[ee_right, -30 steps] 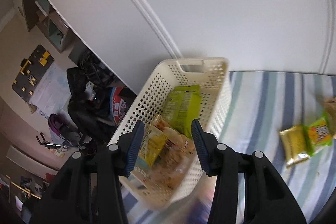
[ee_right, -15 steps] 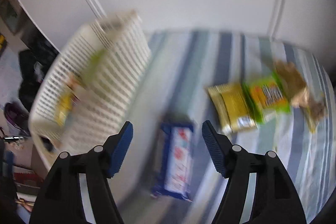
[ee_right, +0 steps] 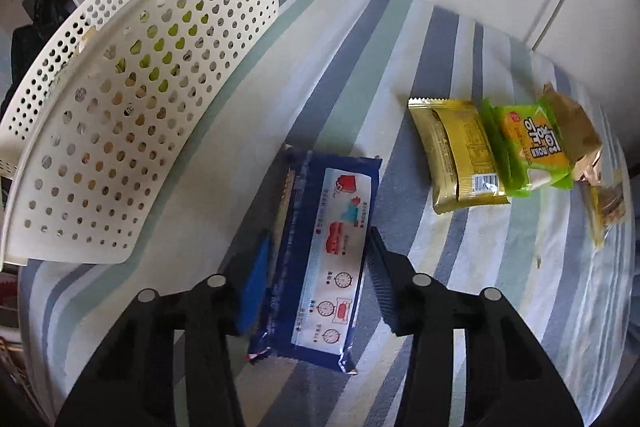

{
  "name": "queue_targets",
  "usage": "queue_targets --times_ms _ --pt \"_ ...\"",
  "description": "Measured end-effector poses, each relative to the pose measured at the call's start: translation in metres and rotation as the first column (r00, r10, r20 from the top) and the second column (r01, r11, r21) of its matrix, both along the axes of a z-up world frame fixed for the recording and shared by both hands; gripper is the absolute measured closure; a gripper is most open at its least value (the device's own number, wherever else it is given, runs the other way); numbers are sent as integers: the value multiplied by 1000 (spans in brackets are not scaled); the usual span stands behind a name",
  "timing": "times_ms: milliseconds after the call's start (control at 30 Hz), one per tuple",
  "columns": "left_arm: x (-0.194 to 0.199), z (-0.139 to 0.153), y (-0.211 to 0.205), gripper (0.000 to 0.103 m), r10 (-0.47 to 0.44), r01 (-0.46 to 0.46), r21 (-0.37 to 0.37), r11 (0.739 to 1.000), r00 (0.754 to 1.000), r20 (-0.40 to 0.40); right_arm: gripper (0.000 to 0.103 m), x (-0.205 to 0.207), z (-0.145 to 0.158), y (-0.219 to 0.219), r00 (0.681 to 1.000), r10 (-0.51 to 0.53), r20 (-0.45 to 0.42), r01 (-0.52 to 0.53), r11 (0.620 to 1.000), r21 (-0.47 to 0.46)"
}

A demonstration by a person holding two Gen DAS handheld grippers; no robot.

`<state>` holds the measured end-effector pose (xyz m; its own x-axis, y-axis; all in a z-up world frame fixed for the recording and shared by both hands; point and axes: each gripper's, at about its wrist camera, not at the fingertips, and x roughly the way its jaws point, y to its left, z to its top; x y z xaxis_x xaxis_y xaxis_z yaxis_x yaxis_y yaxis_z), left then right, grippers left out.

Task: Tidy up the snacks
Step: 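Lift the blue-and-white biscuit pack with the right tool and drop it into the basket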

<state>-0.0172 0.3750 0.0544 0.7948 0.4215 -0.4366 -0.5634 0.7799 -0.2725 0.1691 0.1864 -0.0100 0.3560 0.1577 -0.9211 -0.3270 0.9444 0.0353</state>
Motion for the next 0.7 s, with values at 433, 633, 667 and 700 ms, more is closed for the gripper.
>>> queue_targets --times_ms 433,633,667,700 --pt "-3 1 3 2 17 -17 -16 1000 1000 16 58 13 118 2 985 -64 160 18 961 276" --pt "-4 1 6 2 18 -18 -29 999 1000 18 58 26 140 54 990 -22 140 -34 924 382" --pt "-5 1 7 2 20 -19 -33 999 1000 20 58 30 138 62 992 -20 123 -30 919 393" --pt "-5 1 7 2 22 -21 -36 999 1000 23 58 31 136 67 994 -19 107 -25 915 404"
